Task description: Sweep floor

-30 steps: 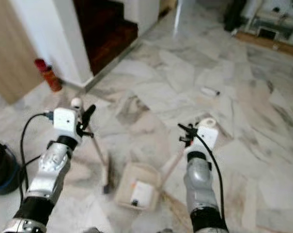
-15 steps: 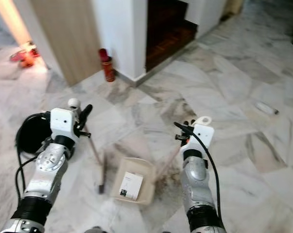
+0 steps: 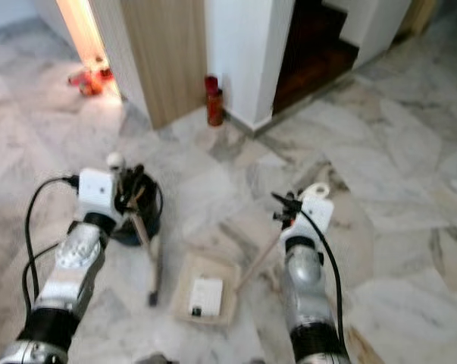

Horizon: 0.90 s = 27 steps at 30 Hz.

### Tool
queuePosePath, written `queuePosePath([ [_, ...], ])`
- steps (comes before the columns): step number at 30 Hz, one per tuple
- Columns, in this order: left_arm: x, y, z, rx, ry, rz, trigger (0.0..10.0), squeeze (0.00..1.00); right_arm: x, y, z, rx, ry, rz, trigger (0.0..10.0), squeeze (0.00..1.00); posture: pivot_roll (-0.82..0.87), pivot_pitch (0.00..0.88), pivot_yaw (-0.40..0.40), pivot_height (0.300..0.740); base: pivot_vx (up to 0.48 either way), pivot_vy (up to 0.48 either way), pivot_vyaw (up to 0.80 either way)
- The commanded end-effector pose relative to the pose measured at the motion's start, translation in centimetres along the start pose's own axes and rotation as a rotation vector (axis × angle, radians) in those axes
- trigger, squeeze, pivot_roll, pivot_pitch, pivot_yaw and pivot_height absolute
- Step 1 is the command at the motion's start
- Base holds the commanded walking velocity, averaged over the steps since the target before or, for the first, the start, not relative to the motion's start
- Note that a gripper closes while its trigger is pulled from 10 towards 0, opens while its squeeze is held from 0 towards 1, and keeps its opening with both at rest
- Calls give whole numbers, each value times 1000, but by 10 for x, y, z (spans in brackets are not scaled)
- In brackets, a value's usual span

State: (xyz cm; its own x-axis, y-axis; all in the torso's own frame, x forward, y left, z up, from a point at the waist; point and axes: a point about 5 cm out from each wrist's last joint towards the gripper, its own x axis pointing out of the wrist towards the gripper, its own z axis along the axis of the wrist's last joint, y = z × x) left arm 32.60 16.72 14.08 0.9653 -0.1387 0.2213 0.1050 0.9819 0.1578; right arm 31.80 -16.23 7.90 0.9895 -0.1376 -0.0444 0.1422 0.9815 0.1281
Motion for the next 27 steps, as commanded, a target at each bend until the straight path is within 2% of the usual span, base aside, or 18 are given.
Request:
queuePosePath([
  [1, 3, 1, 8, 27, -38, -2, 10000, 0, 2, -2, 7, 20, -34, -5, 10000, 0, -45, 120, -28, 740, 0, 0, 513],
  [19, 2, 0, 8, 23, -40, -13, 10000, 0, 2, -2, 6, 21, -32, -8, 10000, 0, -42, 110, -26, 740, 0, 0, 755],
  [27, 1, 0, 5, 29, -19, -11, 10000, 0, 3, -3, 6, 30, -26, -17, 10000, 0, -42, 112, -25, 740, 0, 0, 0],
])
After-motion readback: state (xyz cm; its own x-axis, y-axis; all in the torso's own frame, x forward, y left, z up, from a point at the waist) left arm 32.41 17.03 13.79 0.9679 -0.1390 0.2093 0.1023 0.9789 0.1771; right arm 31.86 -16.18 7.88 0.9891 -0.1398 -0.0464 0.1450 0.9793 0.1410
